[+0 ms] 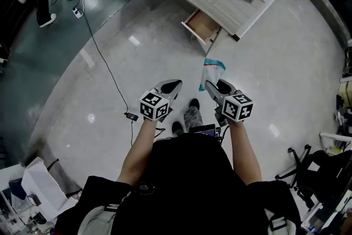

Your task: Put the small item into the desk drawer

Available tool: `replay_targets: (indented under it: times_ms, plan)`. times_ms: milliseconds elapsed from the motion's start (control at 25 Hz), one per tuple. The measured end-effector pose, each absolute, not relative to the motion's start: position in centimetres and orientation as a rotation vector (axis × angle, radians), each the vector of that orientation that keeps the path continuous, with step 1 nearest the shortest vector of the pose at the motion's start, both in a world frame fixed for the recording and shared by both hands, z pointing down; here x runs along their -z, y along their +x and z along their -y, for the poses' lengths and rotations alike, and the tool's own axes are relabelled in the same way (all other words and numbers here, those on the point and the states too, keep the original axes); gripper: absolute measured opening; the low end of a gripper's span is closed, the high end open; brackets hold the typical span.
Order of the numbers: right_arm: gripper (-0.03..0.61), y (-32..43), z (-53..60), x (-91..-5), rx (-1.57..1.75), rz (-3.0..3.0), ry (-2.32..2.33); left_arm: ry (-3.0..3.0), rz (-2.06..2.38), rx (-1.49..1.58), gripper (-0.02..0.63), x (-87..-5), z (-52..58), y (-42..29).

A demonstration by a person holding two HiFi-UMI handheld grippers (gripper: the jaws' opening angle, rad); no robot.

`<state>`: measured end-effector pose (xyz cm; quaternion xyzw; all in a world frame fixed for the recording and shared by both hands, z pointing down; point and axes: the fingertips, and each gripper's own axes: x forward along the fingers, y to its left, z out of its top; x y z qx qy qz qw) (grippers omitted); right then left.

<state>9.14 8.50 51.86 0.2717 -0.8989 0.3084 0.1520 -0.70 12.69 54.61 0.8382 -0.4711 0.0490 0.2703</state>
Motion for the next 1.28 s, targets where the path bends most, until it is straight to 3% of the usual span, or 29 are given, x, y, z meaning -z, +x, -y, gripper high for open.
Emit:
replay_targets:
  times_ms: [1280]
  plan:
    - [0.161, 8.2, 10.5, -51.4, -0.938, 2.643, 0.675, 2.231, 1.390, -0.218, 0.002, -52.5, 4.9, -2.3]
